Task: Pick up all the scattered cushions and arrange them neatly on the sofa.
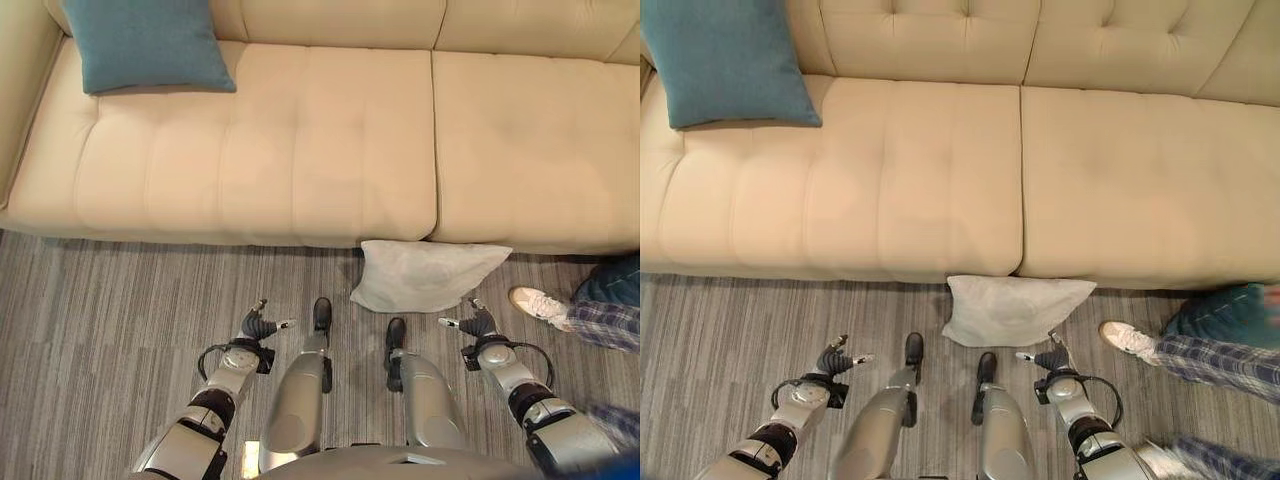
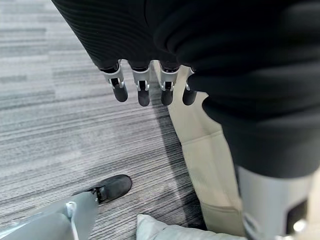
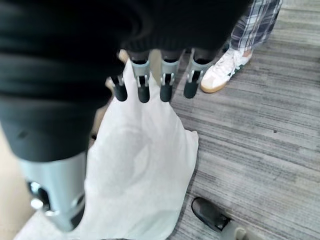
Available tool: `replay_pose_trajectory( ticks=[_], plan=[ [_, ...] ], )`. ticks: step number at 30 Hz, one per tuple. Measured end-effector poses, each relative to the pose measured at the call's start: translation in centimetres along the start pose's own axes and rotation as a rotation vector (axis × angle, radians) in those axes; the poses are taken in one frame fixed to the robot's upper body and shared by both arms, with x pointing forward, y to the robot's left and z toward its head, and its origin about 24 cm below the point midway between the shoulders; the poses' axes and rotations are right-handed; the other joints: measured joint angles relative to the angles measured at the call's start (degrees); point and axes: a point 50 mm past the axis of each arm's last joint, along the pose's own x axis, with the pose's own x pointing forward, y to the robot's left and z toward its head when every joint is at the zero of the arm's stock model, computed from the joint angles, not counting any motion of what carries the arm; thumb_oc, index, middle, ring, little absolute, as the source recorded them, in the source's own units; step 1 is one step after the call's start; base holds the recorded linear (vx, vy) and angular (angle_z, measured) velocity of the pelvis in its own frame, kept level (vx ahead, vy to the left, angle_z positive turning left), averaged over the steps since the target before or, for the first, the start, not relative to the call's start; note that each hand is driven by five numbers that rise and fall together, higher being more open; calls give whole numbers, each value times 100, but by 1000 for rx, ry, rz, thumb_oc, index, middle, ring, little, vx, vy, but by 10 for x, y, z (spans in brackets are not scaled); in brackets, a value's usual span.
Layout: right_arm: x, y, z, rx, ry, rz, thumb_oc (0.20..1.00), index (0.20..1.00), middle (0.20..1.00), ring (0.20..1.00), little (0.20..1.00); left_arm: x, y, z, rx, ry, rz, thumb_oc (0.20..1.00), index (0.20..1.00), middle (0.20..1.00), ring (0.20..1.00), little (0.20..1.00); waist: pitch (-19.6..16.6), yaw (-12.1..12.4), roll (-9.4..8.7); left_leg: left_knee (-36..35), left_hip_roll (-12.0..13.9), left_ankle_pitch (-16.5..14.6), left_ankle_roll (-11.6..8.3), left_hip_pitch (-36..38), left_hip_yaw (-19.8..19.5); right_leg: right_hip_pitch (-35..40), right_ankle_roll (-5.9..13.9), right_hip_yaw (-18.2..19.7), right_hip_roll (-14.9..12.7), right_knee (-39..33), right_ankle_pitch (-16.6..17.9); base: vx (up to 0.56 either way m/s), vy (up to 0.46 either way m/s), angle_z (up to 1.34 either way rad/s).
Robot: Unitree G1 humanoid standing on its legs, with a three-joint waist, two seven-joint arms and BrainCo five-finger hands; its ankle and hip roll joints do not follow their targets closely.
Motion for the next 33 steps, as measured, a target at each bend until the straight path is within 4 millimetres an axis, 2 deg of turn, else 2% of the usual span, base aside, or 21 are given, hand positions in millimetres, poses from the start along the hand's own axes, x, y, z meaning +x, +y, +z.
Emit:
replay_pose_trajectory(
  ticks=[2,5,7,10,11,12,13,14,16,17,19,20,22,24,26,27,28,30,32,33],
  plan=[
    [-6,3,-20,-12,52,13,1000,1000,1000,1000,1000,-6,-1,-17,1,42,-6,1000,1000,1000,1000,1000,-351,-30,-9,-118,77,2,-25,342,-108,497,-12,-95,127,-354,11,55,-256,17],
    [-11,5,-35,-23,90,27,1000,1000,1000,1000,1000,-13,-1,-33,4,84,-9,1000,1000,1000,1000,1000,-668,-15,-22,-224,213,8,-162,562,-195,861,-31,-212,318,-676,24,-7,-208,14],
    [-15,6,-49,-68,134,43,1000,1000,1000,1000,1000,-16,-2,-44,0,122,-11,1000,1000,1000,1000,1000,-785,45,-7,-261,451,125,-444,578,-395,1022,-191,-356,606,-856,79,-33,-246,28],
    [-18,4,-59,-80,172,44,1000,1000,1000,1000,1000,-21,-2,-58,11,180,-16,1000,1000,1000,1000,1000,-786,87,40,-177,614,228,-669,536,-527,1041,-417,-468,801,-736,-17,-44,-94,28],
    [-22,2,-70,-88,201,48,1000,1000,1000,1000,1000,-22,-4,-63,20,198,-32,1000,1000,1000,1000,1000,-824,62,88,-163,690,318,-936,425,-396,988,-642,-644,857,-592,-115,-57,-82,59],
    [-27,3,-80,-91,229,52,1000,1000,1000,1000,1000,-23,-4,-64,25,207,-37,1000,1000,1000,1000,1000,-831,35,48,-21,799,-156,-703,322,53,936,-892,-847,782,-586,-76,27,-51,75],
    [-30,10,-84,-85,250,79,1000,1000,1000,1000,1000,-23,3,-69,44,238,-27,1000,1000,1000,1000,1000,-813,31,-314,537,642,-295,-528,209,823,906,-946,-877,433,-699,-41,114,-17,58],
    [-32,9,-87,-90,266,79,1000,1000,1000,1000,1000,-26,2,-77,55,275,-32,1000,1000,1000,1000,1000,-830,-25,-338,724,490,-362,-529,331,873,991,-883,-845,358,-869,5,113,-4,49],
    [-34,3,-97,-104,302,71,1000,1000,1000,1000,1000,-35,-5,-94,55,345,-43,1000,1000,1000,1000,1000,-884,-123,-229,679,308,-412,-471,792,878,1119,-715,-842,339,-984,115,56,27,22],
    [-35,0,-101,-106,314,64,1000,1000,1000,1000,1000,-38,-9,-99,53,366,-54,1000,1000,1000,1000,1000,-951,-134,-63,438,235,-504,-387,999,957,1113,-684,-857,387,-992,134,105,84,12],
    [-35,-2,-100,-97,310,60,1000,1000,1000,1000,1000,-38,-9,-99,51,365,-56,1000,1000,1000,1000,1000,-960,-83,109,204,262,-632,-207,1048,982,998,-631,-854,470,-925,161,113,77,-3],
    [-34,-1,-98,-93,306,60,1000,1000,1000,1000,1000,-39,-8,-101,51,371,-52,1000,1000,1000,1000,1000,-964,-72,116,137,257,-693,-97,1060,954,963,-572,-831,495,-914,199,102,60,-16],
    [-32,3,-94,-77,298,66,1000,1000,1000,1000,1000,-39,-2,-102,50,381,-32,1000,1000,1000,1000,1000,-918,-68,12,24,230,-685,-2,1168,982,927,-467,-799,425,-775,191,118,95,-6],
    [-31,3,-91,-76,292,69,1000,1000,1000,1000,1000,-38,0,-102,49,379,-28,1000,1000,1000,1000,1000,-917,-44,-83,-1,99,-706,46,1169,999,818,-410,-765,330,-633,163,99,118,-7],
    [-28,4,-84,-78,265,75,1000,1000,1000,1000,1000,-37,4,-100,26,371,-9,1000,1000,1000,1000,1000,-844,-20,-134,-156,49,-709,197,1268,1143,601,-232,-648,203,-256,166,123,136,-35],
    [-25,4,-78,-92,247,79,1000,1000,1000,1000,1000,-35,7,-97,17,360,2,1000,1000,1000,1000,1000,-712,14,-77,-292,5,-683,299,1464,1215,385,-25,-631,107,376,295,116,86,-34],
    [-22,5,-71,-98,226,84,1000,1000,1000,1000,1000,-31,9,-90,19,339,7,1000,1000,1000,1000,1000,-621,8,4,-295,91,-730,377,1561,1258,191,317,-581,10,817,282,95,-1,-18],
    [-23,8,-72,-97,228,95,1000,1000,1000,1000,1000,-29,15,-88,29,329,22,1000,1000,1000,1000,1000,-612,11,-3,-304,38,-770,390,1572,1259,-20,517,-431,-222,1220,119,71,-54,4],
    [-23,8,-69,-94,219,96,1000,1000,1000,1000,1000,-28,18,-85,31,321,30,1000,1000,1000,1000,1000,-607,27,-48,-318,-33,-772,399,1558,1281,8,497,-335,-447,860,106,83,-62,1],
    [-22,10,-67,-90,209,98,1000,1000,1000,1000,1000,-28,19,-86,34,322,31,1000,1000,1000,1000,1000,-619,23,-75,-342,-40,-731,446,1574,1244,158,494,-268,-533,331,125,138,-109,-7]
  ],
)
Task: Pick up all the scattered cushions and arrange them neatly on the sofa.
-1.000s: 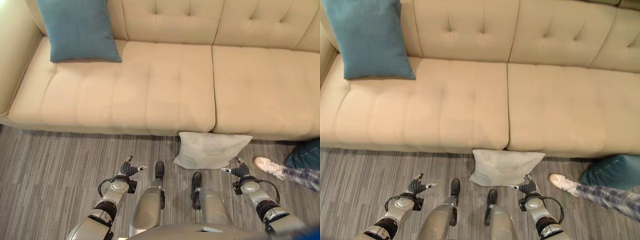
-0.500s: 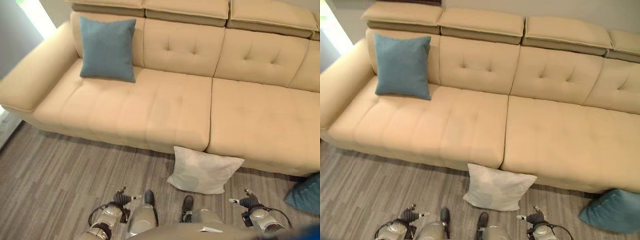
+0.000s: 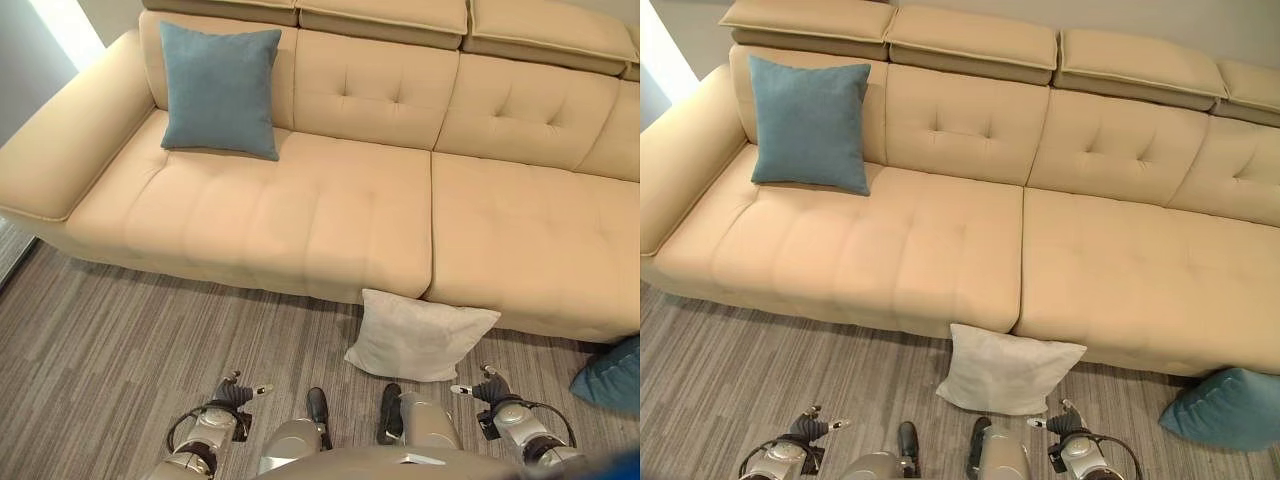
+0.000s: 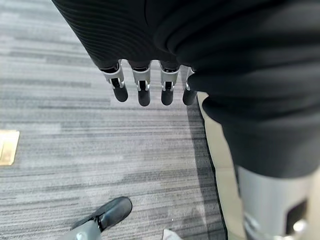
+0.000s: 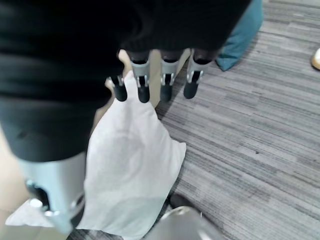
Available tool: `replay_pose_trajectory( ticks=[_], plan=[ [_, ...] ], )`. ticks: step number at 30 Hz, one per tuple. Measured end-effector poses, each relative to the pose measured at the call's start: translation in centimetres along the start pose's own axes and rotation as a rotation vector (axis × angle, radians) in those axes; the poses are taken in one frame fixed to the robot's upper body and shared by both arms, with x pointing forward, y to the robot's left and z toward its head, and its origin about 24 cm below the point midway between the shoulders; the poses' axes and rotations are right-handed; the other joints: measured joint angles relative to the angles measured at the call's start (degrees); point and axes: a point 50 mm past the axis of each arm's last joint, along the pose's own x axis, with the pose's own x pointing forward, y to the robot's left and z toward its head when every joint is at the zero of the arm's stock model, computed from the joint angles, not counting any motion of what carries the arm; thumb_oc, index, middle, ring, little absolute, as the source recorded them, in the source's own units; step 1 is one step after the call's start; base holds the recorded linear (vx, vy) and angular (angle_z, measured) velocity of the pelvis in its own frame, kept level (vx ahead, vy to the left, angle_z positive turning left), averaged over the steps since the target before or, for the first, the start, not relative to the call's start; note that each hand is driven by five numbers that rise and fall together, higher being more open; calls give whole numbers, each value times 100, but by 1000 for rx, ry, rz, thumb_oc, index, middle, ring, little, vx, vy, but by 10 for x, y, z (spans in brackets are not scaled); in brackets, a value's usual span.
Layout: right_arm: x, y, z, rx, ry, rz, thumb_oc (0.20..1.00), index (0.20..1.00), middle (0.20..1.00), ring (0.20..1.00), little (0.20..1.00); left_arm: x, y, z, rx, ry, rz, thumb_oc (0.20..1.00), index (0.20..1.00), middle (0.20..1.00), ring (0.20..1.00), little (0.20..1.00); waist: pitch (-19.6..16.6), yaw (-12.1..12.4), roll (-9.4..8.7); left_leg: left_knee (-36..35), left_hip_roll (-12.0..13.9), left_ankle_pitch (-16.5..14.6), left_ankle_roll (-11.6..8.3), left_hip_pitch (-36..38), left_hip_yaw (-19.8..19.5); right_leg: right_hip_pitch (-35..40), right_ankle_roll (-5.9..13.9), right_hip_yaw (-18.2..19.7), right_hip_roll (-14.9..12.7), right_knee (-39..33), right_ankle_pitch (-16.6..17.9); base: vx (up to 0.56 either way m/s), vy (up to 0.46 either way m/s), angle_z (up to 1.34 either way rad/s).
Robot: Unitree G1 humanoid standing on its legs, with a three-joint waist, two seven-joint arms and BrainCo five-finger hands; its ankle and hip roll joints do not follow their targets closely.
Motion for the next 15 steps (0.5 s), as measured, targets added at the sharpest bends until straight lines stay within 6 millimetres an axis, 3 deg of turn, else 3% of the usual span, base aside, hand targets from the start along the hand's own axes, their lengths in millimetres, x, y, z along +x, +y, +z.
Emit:
replay_pose_trajectory(
  ticks=[4,6,8,11,15],
  plan=[
    [0,0,3,2,-9,1,1000,1000,1000,1000,1000,-1,-1,-5,4,14,-2,1000,1000,1000,1000,1000,3,-91,-23,-99,3,67,-83,104,-54,266,33,371,40,-1153,509,68,-137,14],
    [-1,2,-4,-2,8,9,1000,1000,1000,1000,1000,0,2,-3,8,9,5,1000,1000,1000,1000,1000,-20,-70,-160,-51,-48,-11,-237,210,-131,536,-39,373,50,-1372,720,54,-163,15],
    [0,-1,2,-1,-14,1,1000,1000,1000,1000,1000,-1,-1,-5,1,13,-2,1000,1000,1000,1000,1000,-51,-55,-46,41,182,-78,-403,229,-154,713,-117,351,328,-1628,785,96,-212,-13],
    [0,-3,0,-3,-13,-2,1000,1000,1000,1000,1000,-2,-8,-3,-2,5,-18,1000,1000,1000,1000,1000,-137,-84,-28,118,610,-91,-668,264,-297,1006,-254,194,699,-1968,792,66,-306,8],
    [-1,-8,-3,-7,-12,-14,1000,1000,1000,1000,1000,-2,-13,1,4,-9,-32,1000,1000,1000,1000,1000,-160,-139,53,271,832,-29,-824,44,-566,1050,-454,-12,955,-2085,754,-8,-225,30]
  ],
)
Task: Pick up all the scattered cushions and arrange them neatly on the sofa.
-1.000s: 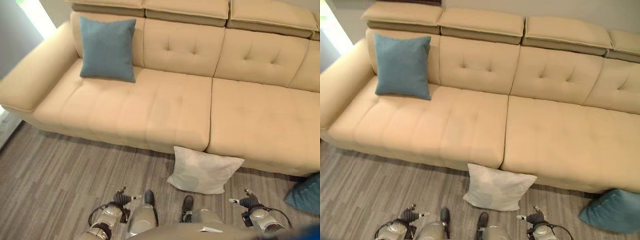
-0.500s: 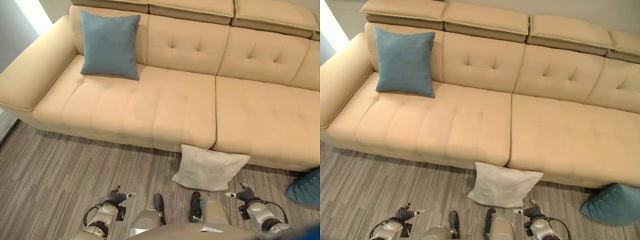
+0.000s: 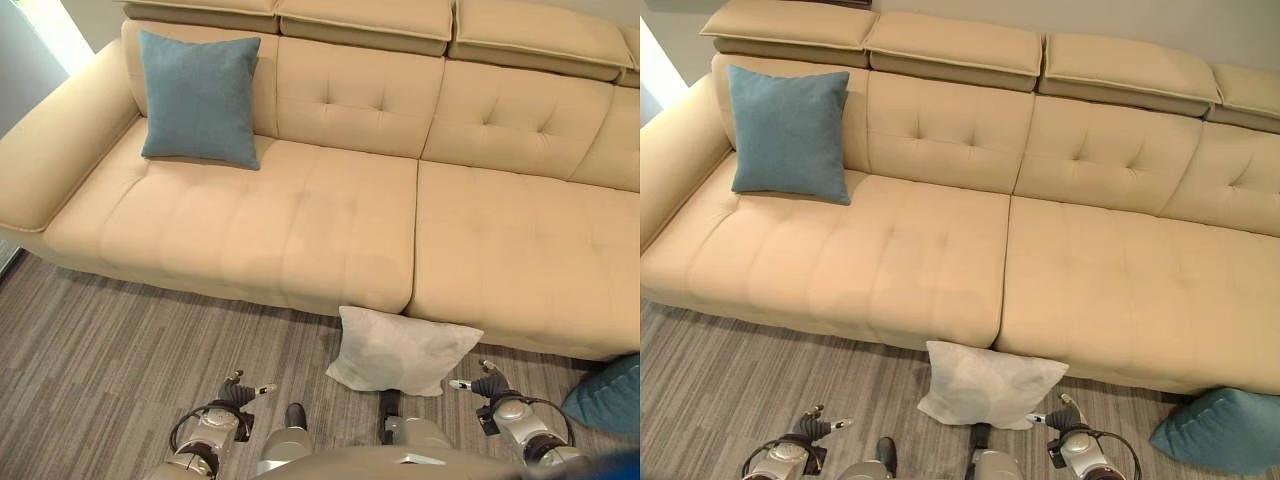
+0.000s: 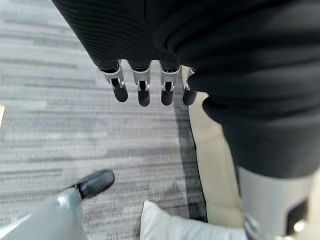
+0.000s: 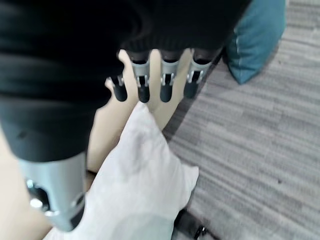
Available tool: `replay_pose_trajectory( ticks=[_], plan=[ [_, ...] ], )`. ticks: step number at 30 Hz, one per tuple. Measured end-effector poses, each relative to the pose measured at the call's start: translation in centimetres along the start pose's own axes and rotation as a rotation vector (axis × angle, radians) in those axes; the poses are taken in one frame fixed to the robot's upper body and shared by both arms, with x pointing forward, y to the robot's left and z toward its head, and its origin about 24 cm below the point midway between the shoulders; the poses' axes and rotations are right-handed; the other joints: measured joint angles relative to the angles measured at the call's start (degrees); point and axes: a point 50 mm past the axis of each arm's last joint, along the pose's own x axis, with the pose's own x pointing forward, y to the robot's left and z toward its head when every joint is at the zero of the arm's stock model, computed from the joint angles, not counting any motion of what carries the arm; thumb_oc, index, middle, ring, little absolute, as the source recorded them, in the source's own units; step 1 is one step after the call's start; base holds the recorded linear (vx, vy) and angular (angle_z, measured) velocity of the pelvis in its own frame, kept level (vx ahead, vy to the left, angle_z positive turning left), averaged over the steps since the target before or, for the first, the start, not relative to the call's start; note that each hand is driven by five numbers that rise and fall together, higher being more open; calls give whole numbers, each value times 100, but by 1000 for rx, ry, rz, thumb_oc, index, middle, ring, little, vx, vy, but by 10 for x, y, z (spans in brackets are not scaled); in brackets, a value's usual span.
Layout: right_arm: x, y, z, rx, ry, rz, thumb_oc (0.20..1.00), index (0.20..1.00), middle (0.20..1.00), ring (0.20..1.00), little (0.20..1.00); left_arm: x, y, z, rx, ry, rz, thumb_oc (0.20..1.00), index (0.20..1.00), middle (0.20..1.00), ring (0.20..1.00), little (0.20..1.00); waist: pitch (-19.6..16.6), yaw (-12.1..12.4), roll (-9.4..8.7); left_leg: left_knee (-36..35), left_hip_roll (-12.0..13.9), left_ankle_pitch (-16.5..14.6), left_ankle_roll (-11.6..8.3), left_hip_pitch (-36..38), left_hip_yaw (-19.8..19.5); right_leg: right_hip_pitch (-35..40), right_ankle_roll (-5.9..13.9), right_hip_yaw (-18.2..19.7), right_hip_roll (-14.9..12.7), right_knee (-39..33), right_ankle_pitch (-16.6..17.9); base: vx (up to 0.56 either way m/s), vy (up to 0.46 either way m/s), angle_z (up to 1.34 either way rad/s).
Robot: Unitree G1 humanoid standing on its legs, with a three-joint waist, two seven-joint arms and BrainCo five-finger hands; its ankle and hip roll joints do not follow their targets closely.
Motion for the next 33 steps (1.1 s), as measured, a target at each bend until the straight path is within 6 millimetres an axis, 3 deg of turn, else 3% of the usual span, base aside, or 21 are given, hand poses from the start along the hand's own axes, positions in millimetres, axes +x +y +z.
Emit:
replay_pose_trajectory(
  ticks=[2,3,4,5,6,7,8,9,10,12,16,17,18,19,20,22,24,25,26,29,33],
  plan=[
    [0,-3,-2,-1,4,-9,1000,1000,1000,1000,1000,1,-6,6,28,-18,-21,1000,1000,1000,1000,1000,-11,-25,70,440,112,93,-141,-395,-214,-73,-99,-82,108,13,-63,-102,-238,47],
    [0,-5,-3,2,8,-15,1000,1000,1000,1000,1000,1,-10,13,24,-32,-29,1000,1000,1000,1000,1000,-7,-47,62,894,122,338,-372,-797,-285,-175,-180,-103,149,115,-82,-70,-179,82],
    [1,-9,-3,12,10,-29,1000,1000,1000,1000,1000,2,-13,22,31,-57,-39,1000,1000,1000,1000,1000,48,-143,-53,1082,35,761,-481,-1087,-161,-335,-489,-218,-36,286,-224,20,-82,62],
    [0,-8,-5,8,16,-27,1000,1000,1000,1000,1000,2,-15,20,46,-56,-48,1000,1000,1000,1000,1000,99,-123,-168,1481,-9,525,-361,-1085,149,-364,-542,-232,-82,279,-233,52,-28,25],
    [0,-8,-6,-1,16,-26,1000,1000,1000,1000,1000,1,-17,17,48,-47,-57,1000,1000,1000,1000,1000,53,-164,-254,1658,-333,55,-194,-982,253,-460,-475,-132,-152,254,-254,77,21,-42],
    [1,-10,-7,-6,25,-31,1000,1000,1000,1000,1000,0,-22,15,44,-42,-69,1000,1000,1000,1000,1000,40,-176,-231,1489,-717,-204,1,-862,172,-466,-166,9,-162,151,-424,77,59,-75],
    [3,-18,-6,-18,39,-49,1000,1000,1000,1000,1000,-3,-32,8,32,-23,-93,1000,1000,1000,1000,1000,5,-130,183,756,-801,-460,154,-592,-194,-759,-211,53,165,760,-586,72,76,-71],
    [2,-14,-13,-13,68,-44,1000,1000,1000,1000,1000,-3,-28,6,36,-26,-89,1000,1000,1000,1000,1000,-92,-180,329,350,-849,-421,568,-433,-542,-983,-298,135,229,1891,-868,58,69,-55],
    [-1,5,-12,5,65,5,1000,1000,1000,1000,1000,0,-10,6,42,-22,-42,1000,1000,1000,1000,1000,22,-222,-64,168,-996,-480,443,-261,-628,-740,-438,352,200,1563,-967,58,81,-18],
    [-2,4,-16,6,69,-1,1000,1000,1000,1000,1000,-1,-9,-1,46,-1,-40,1000,1000,1000,1000,1000,25,-138,-113,249,-943,-277,469,-337,-765,-634,-583,371,337,1231,-708,68,109,-16],
    [-1,5,-10,-11,49,4,1000,1000,1000,1000,1000,-4,-6,-16,16,47,-25,1000,1000,1000,1000,1000,-10,-27,-175,-67,-1022,-87,640,-171,-631,-550,-401,638,387,841,-321,52,122,-38],
    [0,7,0,-20,20,11,1000,1000,1000,1000,1000,-4,-1,-20,6,58,-10,1000,1000,1000,1000,1000,7,127,-196,-162,-988,-36,716,-85,-431,-591,-155,699,380,862,-267,41,38,-52],
    [0,10,1,-21,17,23,1000,1000,1000,1000,1000,-3,12,-19,7,55,22,1000,1000,1000,1000,1000,58,148,-203,-184,-939,42,792,-63,-332,-660,-2,515,249,1000,-490,46,-11,-54],
    [2,9,8,-18,-4,21,1000,1000,1000,1000,1000,-2,17,-18,8,51,40,1000,1000,1000,1000,1000,108,224,-120,-206,-844,36,867,-67,-215,-798,15,219,55,1467,-641,46,-27,-27],
    [2,9,13,-14,-22,20,1000,1000,1000,1000,1000,-3,18,-22,11,61,43,1000,1000,1000,1000,1000,112,216,-97,-219,-829,1,832,-72,-202,-863,34,246,-132,1710,-650,48,-48,-33],
    [1,10,13,-11,-27,24,1000,1000,1000,1000,1000,-3,19,-22,14,62,44,1000,1000,1000,1000,1000,106,215,-153,-239,-870,72,808,-105,-239,-686,103,371,-432,1560,-643,36,-59,-2],
    [1,10,12,-12,-25,23,1000,1000,1000,1000,1000,-3,19,-21,15,58,44,1000,1000,1000,1000,1000,93,193,-208,-240,-938,97,760,-189,-274,-435,237,365,-523,1001,-515,-15,-63,16],
    [1,10,11,-12,-24,22,1000,1000,1000,1000,1000,-2,20,-16,15,44,45,1000,1000,1000,1000,1000,65,189,-299,-207,-1004,116,727,-263,-321,-266,171,343,-538,736,-388,-85,-95,40],
    [3,2,14,-17,-35,3,1000,1000,1000,1000,1000,1,12,3,7,-16,27,1000,1000,1000,1000,1000,196,162,-97,-103,-932,142,654,-466,-415,-250,64,228,-453,504,-255,-76,-76,39],
    [7,-7,40,-10,-114,-27,1000,1000,1000,1000,1000,4,7,42,-25,-146,13,1000,1000,1000,1000,1000,438,130,34,179,-776,139,475,-923,-513,-533,-43,93,-266,501,-200,-190,-74,19],
    [10,-52,112,35,-319,-157,1000,1000,1000,1000,1000,-1,12,136,-122,-418,19,1000,1000,1000,1000,1000,1277,122,28,986,-734,132,419,-2277,-567,-1931,-193,79,-332,1513,-334,-195,-34,6]
  ],
)
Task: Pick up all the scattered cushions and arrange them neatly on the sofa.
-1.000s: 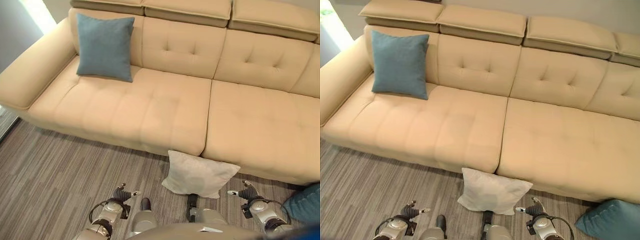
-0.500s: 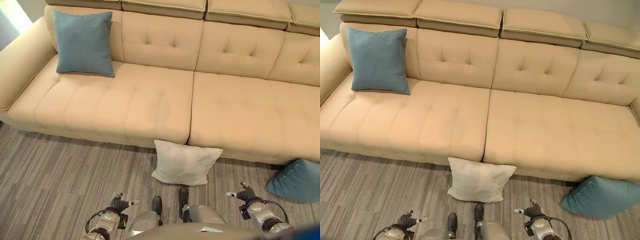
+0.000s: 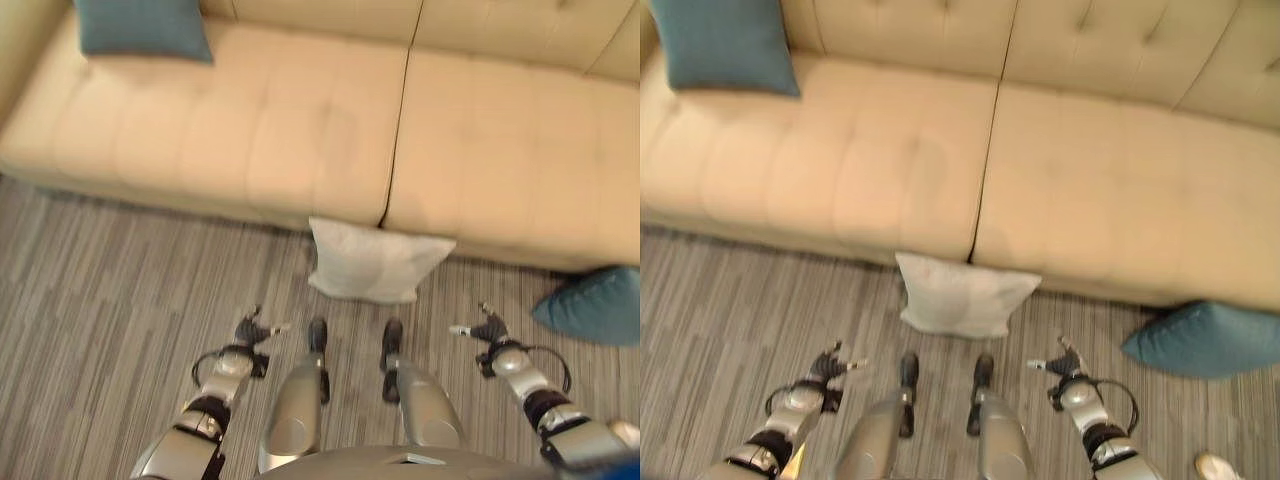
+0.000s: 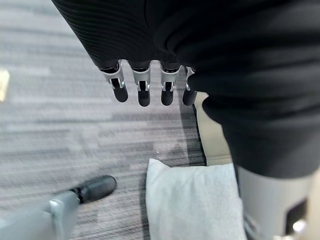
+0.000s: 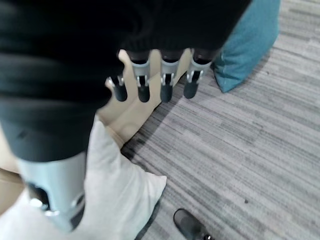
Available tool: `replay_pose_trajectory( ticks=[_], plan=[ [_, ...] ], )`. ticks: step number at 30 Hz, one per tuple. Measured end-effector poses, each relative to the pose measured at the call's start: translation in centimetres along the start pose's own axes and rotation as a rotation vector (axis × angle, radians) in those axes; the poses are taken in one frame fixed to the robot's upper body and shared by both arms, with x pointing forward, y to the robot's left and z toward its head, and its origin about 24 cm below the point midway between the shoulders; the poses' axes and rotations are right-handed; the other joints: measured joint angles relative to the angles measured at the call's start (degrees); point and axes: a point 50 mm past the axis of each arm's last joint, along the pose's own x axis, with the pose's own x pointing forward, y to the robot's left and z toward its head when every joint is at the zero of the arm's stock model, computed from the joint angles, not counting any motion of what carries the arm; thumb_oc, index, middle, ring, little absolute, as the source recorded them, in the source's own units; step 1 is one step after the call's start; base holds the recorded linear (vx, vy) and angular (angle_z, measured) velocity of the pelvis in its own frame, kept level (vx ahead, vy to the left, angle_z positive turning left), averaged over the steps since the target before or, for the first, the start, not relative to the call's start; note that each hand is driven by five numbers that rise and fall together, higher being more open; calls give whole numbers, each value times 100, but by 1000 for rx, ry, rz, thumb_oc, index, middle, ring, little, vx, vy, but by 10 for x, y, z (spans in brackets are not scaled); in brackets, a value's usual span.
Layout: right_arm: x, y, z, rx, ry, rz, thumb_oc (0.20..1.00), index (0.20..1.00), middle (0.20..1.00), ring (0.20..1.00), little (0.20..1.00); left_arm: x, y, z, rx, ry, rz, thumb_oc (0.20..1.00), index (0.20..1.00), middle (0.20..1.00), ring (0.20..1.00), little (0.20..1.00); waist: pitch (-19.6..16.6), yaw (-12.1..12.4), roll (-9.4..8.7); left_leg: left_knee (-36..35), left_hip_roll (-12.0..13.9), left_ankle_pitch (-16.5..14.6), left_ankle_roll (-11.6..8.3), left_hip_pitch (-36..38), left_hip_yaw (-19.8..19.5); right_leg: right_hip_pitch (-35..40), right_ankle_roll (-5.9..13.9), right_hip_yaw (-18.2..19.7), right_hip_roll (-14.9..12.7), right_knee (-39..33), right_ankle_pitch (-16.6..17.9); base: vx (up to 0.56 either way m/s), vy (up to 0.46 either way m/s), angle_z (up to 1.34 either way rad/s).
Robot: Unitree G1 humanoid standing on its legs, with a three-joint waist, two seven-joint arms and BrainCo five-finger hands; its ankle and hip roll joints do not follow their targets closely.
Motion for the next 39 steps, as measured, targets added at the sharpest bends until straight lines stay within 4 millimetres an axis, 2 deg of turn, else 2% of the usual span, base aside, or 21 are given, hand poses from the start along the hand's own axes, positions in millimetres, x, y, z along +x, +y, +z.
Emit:
replay_pose_trajectory(
  ticks=[1,2,3,5,7,9,10,13,15,20,23,26,33,35,37,39],
  plan=[
    [3,-3,10,14,-23,-16,1000,1000,1000,1000,1000,4,1,14,-17,-35,13,1000,1000,1000,1000,1000,145,-13,-18,121,-5,-5,-5,-155,-14,-182,-24,0,-25,173,-52,-147,-36,16],
    [9,-10,41,66,-106,-61,1000,1000,1000,1000,1000,11,6,48,-60,-132,46,1000,1000,1000,1000,1000,261,-54,-61,497,-13,-42,-47,-839,-45,-946,-59,5,-133,771,-228,-102,-34,20],
    [13,-16,63,102,-162,-87,1000,1000,1000,1000,1000,14,9,69,-72,-190,59,1000,1000,1000,1000,1000,380,-91,-70,624,-22,-64,-56,-1111,-77,-1224,-92,11,-176,955,-282,-49,-26,17],
    [15,-23,86,140,-219,-116,1000,1000,1000,1000,1000,17,12,92,-108,-248,76,1000,1000,1000,1000,1000,509,-88,-75,869,-19,-62,-57,-1537,-81,-1654,-109,54,-190,1206,-298,-95,-9,4],
    [14,-27,102,175,-269,-144,1000,1000,1000,1000,1000,17,13,105,-138,-284,94,1000,1000,1000,1000,1000,518,-96,-87,1011,-9,-78,-44,-1788,-81,-1910,-133,77,-208,1365,-319,-95,-2,-2],
    [13,-39,129,235,-343,-208,1000,1000,1000,1000,1000,16,18,125,-158,-343,117,1000,1000,1000,1000,1000,520,-134,-114,1297,-10,-139,-29,-2311,-72,-2455,-185,140,-259,1679,-370,-64,-5,-2],
    [11,-47,149,270,-394,-242,1000,1000,1000,1000,1000,16,22,141,-163,-387,126,1000,1000,1000,1000,1000,529,-222,-125,1466,-14,-148,-13,-2702,-78,-2849,-202,154,-282,1870,-378,-70,-9,2],
    [7,-59,174,323,-460,-316,1000,1000,1000,1000,1000,13,23,174,-181,-468,147,1000,1000,1000,1000,1000,549,-317,-139,1754,-4,-165,-33,-3290,-73,-3454,-251,176,-322,2151,-413,-53,1,1],
    [2,-73,197,381,-521,-383,1000,1000,1000,1000,1000,8,30,206,-174,-558,175,1000,1000,1000,1000,1000,529,-390,-158,1920,-3,-166,-6,-3888,-43,-4069,-266,210,-347,2337,-397,-11,4,-2],
    [-8,-82,211,458,-577,-475,1000,1000,1000,1000,1000,-7,34,251,-192,-696,210,1000,1000,1000,1000,1000,530,-513,-156,1785,-10,-95,-1,-4247,58,-4531,-290,280,-356,2294,-348,-8,1,-2],
    [-8,-86,209,470,-576,-503,1000,1000,1000,1000,1000,-15,36,268,-200,-757,218,1000,1000,1000,1000,1000,490,-569,-149,1703,-15,-53,4,-4361,87,-4693,-311,301,-357,2225,-352,-28,25,-1],
    [-10,-95,216,466,-607,-517,1000,1000,1000,1000,1000,-22,42,286,-172,-808,230,1000,1000,1000,1000,1000,484,-545,-138,1703,-15,-30,19,-4673,150,-5062,-324,360,-352,2279,-321,9,-1,-3],
    [-20,-113,248,471,-708,-504,1000,1000,1000,1000,1000,-39,53,319,-183,-903,249,1000,1000,1000,1000,1000,495,-481,-102,1939,-47,-92,5,-5130,268,-5642,-299,572,-384,2623,-429,23,-4,1],
    [-24,-127,258,482,-736,-503,1000,1000,1000,1000,1000,-44,50,329,-177,-931,242,1000,1000,1000,1000,1000,496,-418,-37,2254,-18,-177,-6,-5554,280,-6070,-317,608,-378,2882,-474,37,-27,-4],
    [-26,-130,265,490,-751,-476,1000,1000,1000,1000,1000,-48,45,334,-153,-949,223,1000,1000,1000,1000,1000,502,-413,-7,2380,-2,-190,-3,-5740,278,-6245,-338,608,-373,2987,-488,43,-40,0],
    [-33,-133,281,496,-802,-459,1000,1000,1000,1000,1000,-58,43,351,-169,-994,206,1000,1000,1000,1000,1000,504,-396,7,2621,26,-264,-9,-6048,272,-6524,-356,613,-371,3173,-525,36,-30,-2]
  ],
)
